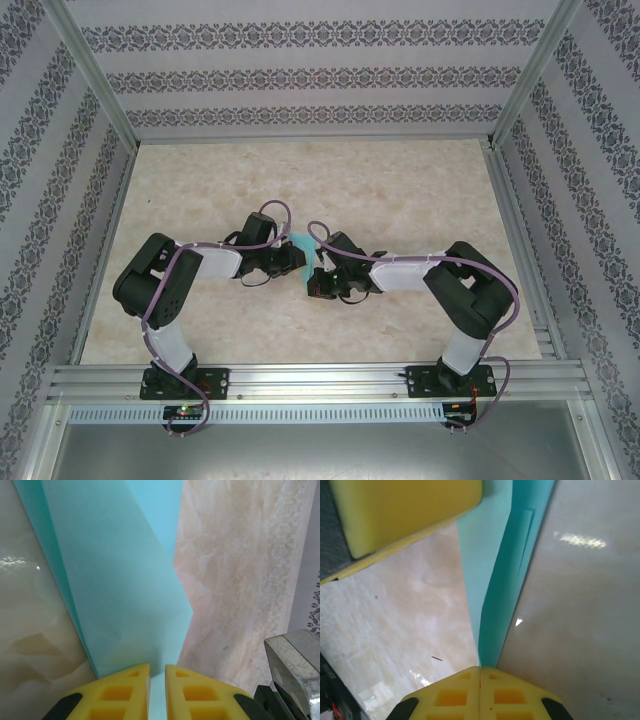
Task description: Fold a paper plane with a square sheet of paper (pick it up from the middle)
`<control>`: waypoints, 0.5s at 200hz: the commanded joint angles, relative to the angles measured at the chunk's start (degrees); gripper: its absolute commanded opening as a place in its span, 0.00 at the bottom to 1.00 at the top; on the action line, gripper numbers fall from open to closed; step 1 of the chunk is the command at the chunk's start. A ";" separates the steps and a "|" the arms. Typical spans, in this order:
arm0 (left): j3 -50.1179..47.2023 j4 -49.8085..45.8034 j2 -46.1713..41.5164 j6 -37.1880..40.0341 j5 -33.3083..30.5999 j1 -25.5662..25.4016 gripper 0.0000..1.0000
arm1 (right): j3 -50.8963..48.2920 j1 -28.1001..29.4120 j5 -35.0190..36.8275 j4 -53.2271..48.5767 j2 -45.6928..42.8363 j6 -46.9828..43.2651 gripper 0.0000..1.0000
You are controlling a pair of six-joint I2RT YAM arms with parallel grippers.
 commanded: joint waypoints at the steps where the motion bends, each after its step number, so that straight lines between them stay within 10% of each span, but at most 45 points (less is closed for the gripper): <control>1: 0.97 -0.13 -1.81 1.24 1.11 -0.48 0.18 | 1.55 0.08 1.82 -5.10 -0.52 -5.76 0.00; 100: 0.29 0.87 -2.00 2.01 2.04 -0.46 0.19 | 3.89 -3.37 0.16 -15.69 -2.67 -19.45 0.00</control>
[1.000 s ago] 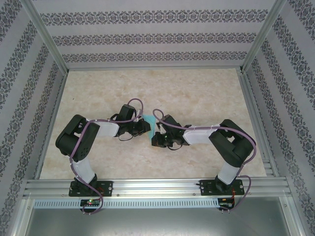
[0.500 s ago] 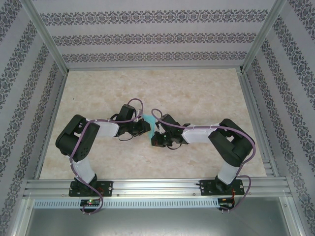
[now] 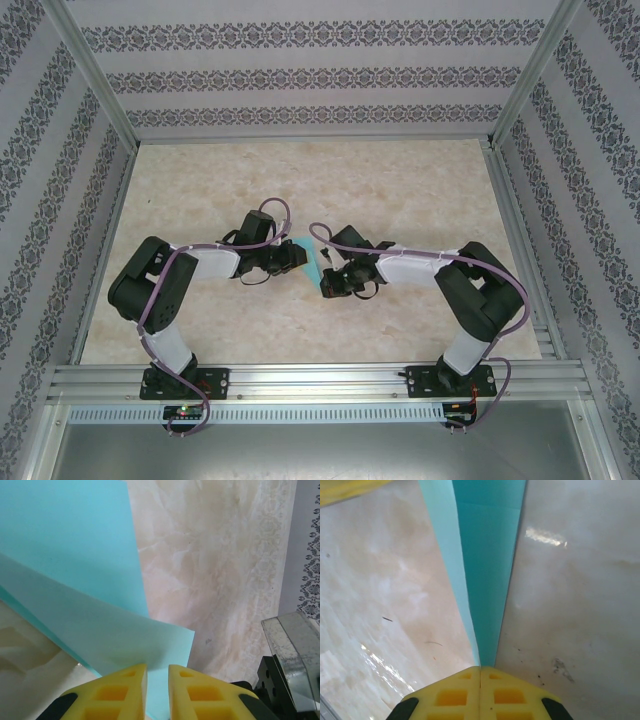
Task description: Fold a paper plane with a square sheet of paper (pick it up from the middle)
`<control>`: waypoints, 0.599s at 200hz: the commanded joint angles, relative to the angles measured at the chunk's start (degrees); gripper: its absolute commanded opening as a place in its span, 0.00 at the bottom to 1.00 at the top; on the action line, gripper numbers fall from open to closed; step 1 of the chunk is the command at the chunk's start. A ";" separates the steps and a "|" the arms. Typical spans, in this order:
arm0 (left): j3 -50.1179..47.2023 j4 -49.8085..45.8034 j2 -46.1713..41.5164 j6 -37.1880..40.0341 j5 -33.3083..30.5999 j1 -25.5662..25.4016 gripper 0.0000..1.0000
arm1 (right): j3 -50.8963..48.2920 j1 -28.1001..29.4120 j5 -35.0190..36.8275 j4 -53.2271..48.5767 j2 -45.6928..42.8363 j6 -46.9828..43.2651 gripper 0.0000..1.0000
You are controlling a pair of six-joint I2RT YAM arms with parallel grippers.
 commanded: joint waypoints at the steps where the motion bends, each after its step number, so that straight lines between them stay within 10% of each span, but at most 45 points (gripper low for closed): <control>1: 0.31 1.20 0.22 1.62 0.57 -0.45 0.19 | 1.28 0.23 -0.46 -1.50 -0.19 -2.45 0.00; 120: 3.69 0.31 4.64 2.91 -0.11 -0.46 0.17 | 1.05 0.70 -0.64 -1.03 3.32 -2.29 0.00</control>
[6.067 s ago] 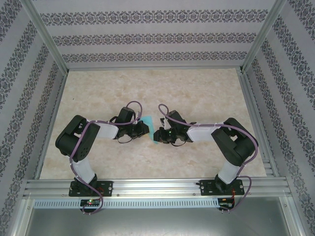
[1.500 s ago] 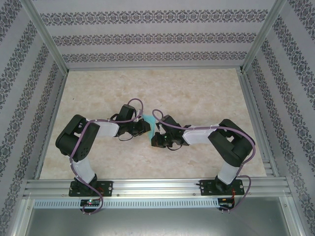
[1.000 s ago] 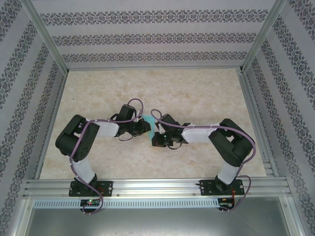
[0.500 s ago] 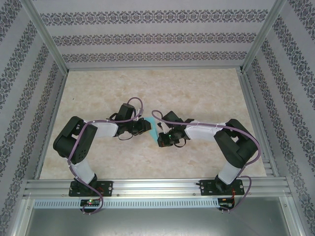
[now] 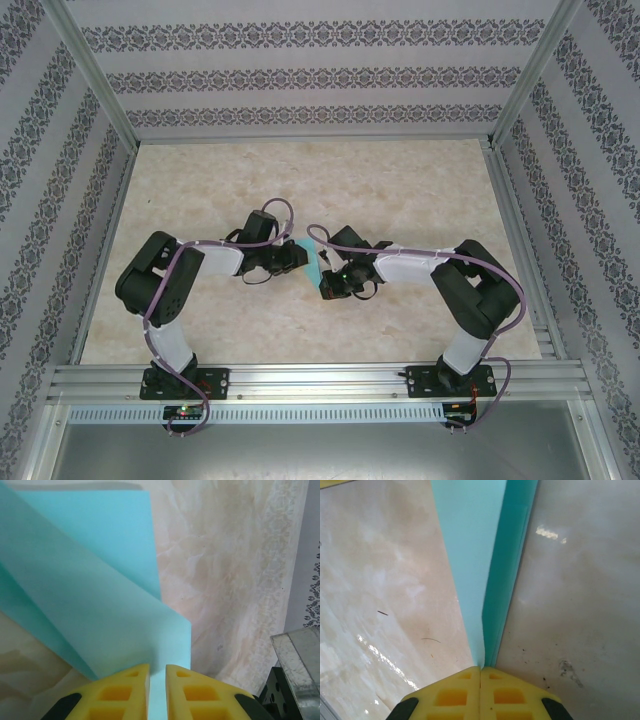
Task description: Fold a paper plane with a square sheet of paper (pick it up from the middle)
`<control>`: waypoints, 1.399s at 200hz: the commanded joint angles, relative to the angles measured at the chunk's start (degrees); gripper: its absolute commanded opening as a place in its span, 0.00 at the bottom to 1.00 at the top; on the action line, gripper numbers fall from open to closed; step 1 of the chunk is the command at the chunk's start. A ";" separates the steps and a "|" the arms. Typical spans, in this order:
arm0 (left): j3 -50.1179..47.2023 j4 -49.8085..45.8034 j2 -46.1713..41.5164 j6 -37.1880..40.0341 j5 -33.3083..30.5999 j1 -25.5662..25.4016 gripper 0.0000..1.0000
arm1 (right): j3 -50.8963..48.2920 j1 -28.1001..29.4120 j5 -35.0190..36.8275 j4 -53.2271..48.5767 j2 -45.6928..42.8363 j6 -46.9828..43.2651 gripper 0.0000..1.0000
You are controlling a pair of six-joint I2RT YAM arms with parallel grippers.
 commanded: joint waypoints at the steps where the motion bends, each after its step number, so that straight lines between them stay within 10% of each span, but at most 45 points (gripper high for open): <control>1: 1.76 0.31 1.23 1.79 -0.08 -0.45 0.17 | 0.55 0.67 0.36 -0.66 1.85 -1.16 0.00; 194: 3.42 -5.70 4.14 3.66 -2.78 -0.44 0.16 | -1.46 -2.04 1.05 2.17 -10.54 4.12 0.20; 280: 3.44 -6.33 4.63 3.52 -3.05 -0.46 0.15 | 6.91 0.47 -4.84 6.62 2.38 4.30 0.07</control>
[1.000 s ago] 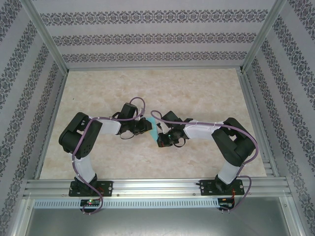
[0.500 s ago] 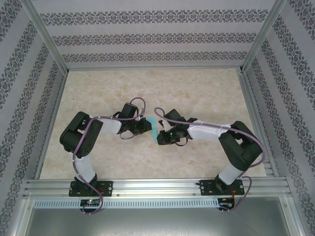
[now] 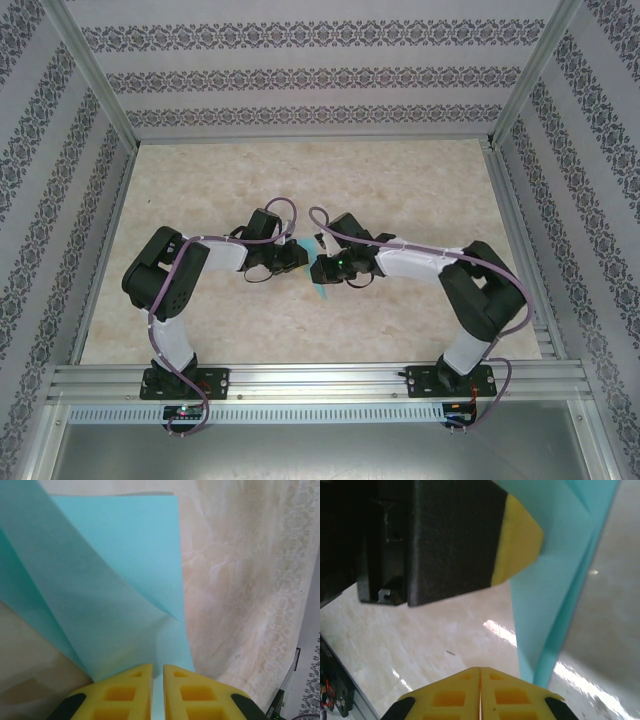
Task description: Fold a paper plane with a square sheet of paper (pick it up from the middle)
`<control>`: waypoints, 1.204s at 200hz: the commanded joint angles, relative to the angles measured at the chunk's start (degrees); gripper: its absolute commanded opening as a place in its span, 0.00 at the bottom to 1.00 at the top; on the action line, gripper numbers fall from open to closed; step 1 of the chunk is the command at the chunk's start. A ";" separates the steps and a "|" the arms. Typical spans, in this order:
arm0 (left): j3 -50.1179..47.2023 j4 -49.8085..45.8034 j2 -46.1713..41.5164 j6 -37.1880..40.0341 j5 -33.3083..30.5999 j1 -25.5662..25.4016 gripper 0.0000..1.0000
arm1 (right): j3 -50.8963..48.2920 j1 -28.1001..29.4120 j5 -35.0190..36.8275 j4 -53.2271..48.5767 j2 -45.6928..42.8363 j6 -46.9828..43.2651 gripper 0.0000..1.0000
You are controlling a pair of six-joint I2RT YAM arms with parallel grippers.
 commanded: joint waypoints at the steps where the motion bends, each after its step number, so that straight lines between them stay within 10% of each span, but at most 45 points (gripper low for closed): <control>1: 0.61 -2.64 1.83 1.69 -1.79 -0.45 0.15 | 2.73 1.15 -2.58 2.32 3.15 0.16 0.07; 241: 1.80 -6.30 2.19 1.82 -5.65 -0.46 0.13 | -15.36 -1.12 -5.63 10.08 -3.46 -0.13 0.04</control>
